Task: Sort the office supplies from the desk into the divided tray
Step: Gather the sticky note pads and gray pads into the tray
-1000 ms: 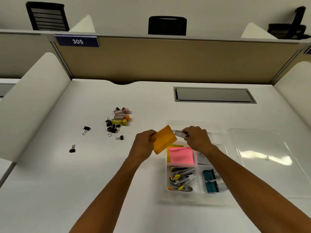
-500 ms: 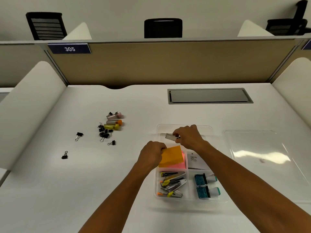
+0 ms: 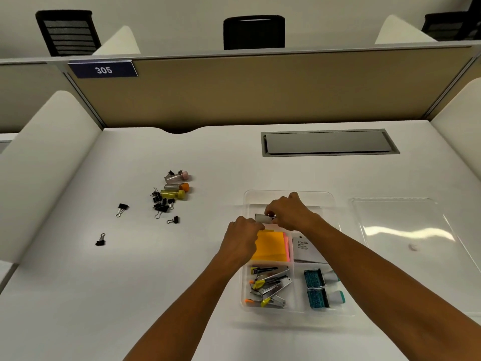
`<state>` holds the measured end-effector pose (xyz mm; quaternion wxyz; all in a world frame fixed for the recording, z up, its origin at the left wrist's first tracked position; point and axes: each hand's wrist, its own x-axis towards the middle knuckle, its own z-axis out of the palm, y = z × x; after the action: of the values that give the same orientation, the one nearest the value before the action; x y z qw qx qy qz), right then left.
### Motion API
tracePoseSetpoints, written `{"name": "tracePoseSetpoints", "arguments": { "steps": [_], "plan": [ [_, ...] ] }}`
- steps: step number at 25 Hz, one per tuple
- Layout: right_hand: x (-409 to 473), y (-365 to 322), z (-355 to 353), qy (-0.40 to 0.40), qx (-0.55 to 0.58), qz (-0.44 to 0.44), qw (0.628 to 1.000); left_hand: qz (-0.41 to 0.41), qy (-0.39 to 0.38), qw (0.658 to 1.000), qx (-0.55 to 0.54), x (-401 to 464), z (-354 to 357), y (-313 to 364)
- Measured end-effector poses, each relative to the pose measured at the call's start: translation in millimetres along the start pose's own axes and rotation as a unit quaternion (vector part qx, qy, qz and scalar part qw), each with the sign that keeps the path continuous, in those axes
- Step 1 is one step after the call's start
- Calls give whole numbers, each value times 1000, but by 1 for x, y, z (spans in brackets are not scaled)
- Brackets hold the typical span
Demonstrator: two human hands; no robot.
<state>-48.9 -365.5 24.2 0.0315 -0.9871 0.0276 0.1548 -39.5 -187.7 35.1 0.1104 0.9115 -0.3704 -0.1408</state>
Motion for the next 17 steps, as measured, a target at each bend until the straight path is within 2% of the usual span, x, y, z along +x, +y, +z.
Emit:
{"name": "tracePoseSetpoints", "arguments": {
  "steps": [5,9,17],
  "plan": [
    [1,-2,0,-22,7,-8,1000,4,51,998,-48,-9,-2,-10],
    [-2,-2,-1,-41,32,2,999,-29,94,991,-95,-19,-11,-27],
    [-2,-29,-17,62,73,32,995,-63,146,979,-131,-44,-28,-71]
  ]
}}
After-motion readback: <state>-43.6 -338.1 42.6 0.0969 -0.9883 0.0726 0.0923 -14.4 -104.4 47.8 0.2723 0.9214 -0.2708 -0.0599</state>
